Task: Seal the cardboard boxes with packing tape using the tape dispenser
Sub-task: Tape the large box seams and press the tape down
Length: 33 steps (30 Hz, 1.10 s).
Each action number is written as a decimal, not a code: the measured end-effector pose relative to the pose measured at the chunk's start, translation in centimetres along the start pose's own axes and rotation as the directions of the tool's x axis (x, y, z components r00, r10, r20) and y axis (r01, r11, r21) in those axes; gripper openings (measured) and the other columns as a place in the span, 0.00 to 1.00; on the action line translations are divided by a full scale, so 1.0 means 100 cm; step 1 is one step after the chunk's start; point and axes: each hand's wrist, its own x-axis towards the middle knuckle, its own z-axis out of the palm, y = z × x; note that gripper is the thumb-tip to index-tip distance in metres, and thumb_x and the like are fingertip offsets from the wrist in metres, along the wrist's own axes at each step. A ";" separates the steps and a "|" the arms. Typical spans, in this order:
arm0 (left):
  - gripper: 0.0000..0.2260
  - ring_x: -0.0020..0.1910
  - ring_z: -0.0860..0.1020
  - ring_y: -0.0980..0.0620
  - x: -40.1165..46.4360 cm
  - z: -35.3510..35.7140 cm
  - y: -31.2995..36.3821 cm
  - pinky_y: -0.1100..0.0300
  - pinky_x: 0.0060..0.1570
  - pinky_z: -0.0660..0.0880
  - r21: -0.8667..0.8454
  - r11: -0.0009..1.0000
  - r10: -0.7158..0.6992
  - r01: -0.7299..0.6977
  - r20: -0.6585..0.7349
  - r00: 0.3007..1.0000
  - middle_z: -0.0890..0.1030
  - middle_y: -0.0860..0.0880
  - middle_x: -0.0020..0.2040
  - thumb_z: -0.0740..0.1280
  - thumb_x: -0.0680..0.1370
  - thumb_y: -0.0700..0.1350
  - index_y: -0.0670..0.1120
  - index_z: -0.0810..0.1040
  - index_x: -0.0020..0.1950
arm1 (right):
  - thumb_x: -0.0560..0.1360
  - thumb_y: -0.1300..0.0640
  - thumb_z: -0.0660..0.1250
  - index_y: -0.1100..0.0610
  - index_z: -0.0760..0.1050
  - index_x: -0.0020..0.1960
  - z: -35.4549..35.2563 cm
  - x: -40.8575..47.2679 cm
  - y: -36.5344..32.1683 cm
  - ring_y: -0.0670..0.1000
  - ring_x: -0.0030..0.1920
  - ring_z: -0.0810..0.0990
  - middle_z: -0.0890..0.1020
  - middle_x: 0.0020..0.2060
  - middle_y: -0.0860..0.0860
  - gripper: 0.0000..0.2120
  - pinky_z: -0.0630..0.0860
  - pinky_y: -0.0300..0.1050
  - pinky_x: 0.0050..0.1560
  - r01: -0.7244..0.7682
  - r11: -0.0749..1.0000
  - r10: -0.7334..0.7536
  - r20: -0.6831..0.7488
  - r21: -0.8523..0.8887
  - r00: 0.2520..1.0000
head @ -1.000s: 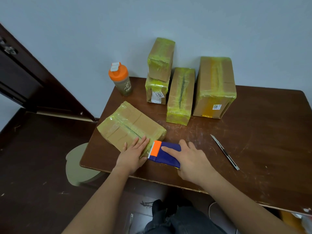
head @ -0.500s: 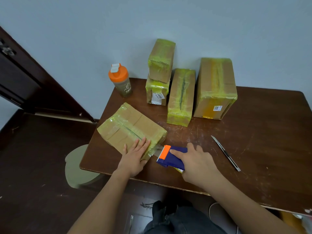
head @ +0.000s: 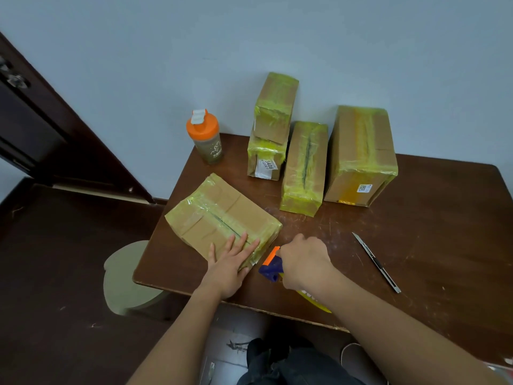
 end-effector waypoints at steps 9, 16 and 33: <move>0.31 0.76 0.36 0.54 0.000 -0.003 -0.004 0.38 0.70 0.32 -0.018 0.999 0.027 -0.027 0.024 0.999 0.40 0.60 0.78 0.58 0.82 0.45 0.69 0.44 0.75 | 0.76 0.49 0.65 0.53 0.76 0.61 -0.026 0.010 -0.015 0.55 0.54 0.79 0.77 0.52 0.50 0.16 0.78 0.48 0.52 0.111 0.973 -0.101 0.057 -0.204 0.993; 0.34 0.77 0.39 0.55 0.002 -0.005 -0.003 0.37 0.70 0.32 -0.092 0.996 0.018 -0.017 0.015 1.000 0.44 0.60 0.79 0.62 0.78 0.42 0.69 0.50 0.75 | 0.74 0.51 0.64 0.44 0.72 0.67 0.005 -0.005 -0.003 0.57 0.54 0.77 0.75 0.57 0.53 0.21 0.70 0.49 0.46 0.140 0.990 -0.138 0.173 -0.003 0.975; 0.17 0.69 0.64 0.50 0.018 0.014 0.037 0.40 0.73 0.47 -0.150 0.966 -0.251 0.209 -0.365 0.897 0.71 0.54 0.63 0.63 0.78 0.55 0.57 0.69 0.67 | 0.75 0.47 0.70 0.43 0.48 0.78 0.050 0.001 0.047 0.61 0.68 0.66 0.62 0.71 0.58 0.41 0.76 0.51 0.57 -0.308 0.857 0.383 -0.110 0.414 0.917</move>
